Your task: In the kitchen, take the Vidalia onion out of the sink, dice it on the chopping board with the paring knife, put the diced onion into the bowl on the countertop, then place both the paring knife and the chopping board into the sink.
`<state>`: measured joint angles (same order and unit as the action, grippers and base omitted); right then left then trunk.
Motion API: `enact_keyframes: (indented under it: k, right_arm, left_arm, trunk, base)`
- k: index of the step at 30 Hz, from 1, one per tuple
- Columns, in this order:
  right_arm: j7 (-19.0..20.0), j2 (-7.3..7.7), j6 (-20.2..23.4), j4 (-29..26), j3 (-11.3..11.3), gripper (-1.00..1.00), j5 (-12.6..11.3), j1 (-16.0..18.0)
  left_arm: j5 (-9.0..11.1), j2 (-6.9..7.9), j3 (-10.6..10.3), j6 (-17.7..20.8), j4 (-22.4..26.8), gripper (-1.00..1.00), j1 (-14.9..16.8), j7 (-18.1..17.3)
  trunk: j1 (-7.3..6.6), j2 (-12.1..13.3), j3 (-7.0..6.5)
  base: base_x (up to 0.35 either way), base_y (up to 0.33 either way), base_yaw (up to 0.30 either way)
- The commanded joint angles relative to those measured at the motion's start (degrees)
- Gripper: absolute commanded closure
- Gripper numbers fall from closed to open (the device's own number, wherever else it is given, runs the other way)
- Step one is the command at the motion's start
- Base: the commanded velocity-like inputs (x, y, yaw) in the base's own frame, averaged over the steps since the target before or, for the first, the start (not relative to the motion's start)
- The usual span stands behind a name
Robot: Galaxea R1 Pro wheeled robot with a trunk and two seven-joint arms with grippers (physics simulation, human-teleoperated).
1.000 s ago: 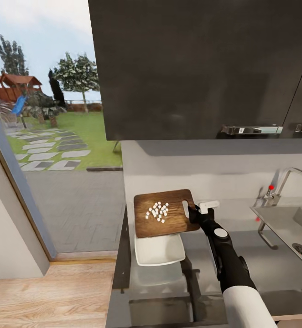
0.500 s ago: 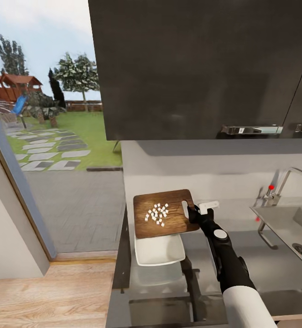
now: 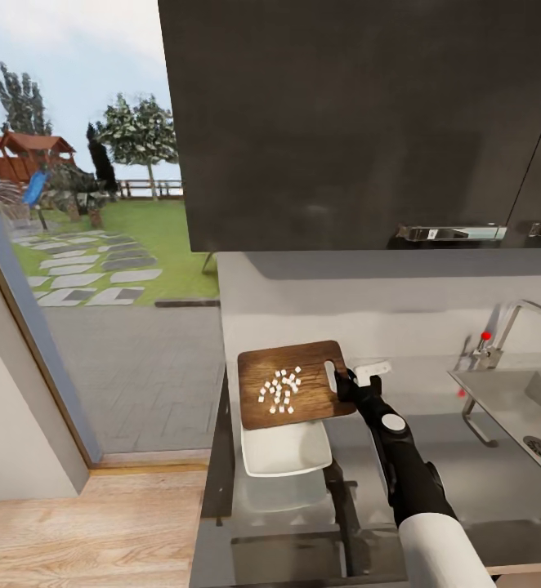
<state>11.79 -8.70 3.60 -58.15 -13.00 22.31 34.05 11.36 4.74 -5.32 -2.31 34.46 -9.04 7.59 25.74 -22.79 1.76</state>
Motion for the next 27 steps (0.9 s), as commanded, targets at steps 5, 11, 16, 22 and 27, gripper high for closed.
enact_keyframes:
  k: [5, 11, 16, 22, 27]
  right_arm:
    - [0.52, -0.09, 0.18, -0.12, -0.27, 1.00, 0.46, 0.05]
    - [0.45, -0.01, 0.04, -0.02, -0.27, 1.00, 0.46, 0.02]
    - [-2.57, -0.02, -3.73, 2.89, -0.27, 1.00, 0.41, 0.05]
    - [-5.30, 0.00, -5.13, 3.72, -0.18, 1.00, 0.37, 0.05]
    - [-5.45, 0.00, -5.18, 3.75, -0.18, 1.00, 0.37, 0.05]
  left_arm:
    - [0.60, 0.08, -0.48, -0.15, 0.08, -1.00, -0.01, 0.49]
    - [0.59, 0.09, -0.48, -0.15, 0.08, -1.00, 0.00, 0.49]
    - [0.60, 0.09, -0.48, -0.14, 0.08, -1.00, 0.01, 0.50]
    - [0.60, 0.09, -0.48, -0.15, 0.08, -1.00, 0.00, 0.50]
    - [0.60, 0.09, -0.48, -0.15, 0.08, -1.00, 0.04, 0.49]
  trunk:
    - [0.04, -0.13, 0.12]
    - [0.04, -0.13, 0.12]
    - [0.04, -0.13, 0.12]
    - [0.04, -0.13, 0.12]
    - [0.04, -0.13, 0.12]
  base:
    - [0.000, 0.000, 0.000]
    - [0.000, 0.000, 0.000]
    - [0.000, 0.000, 0.000]
    - [0.000, 0.000, 0.000]
    - [0.000, 0.000, 0.000]
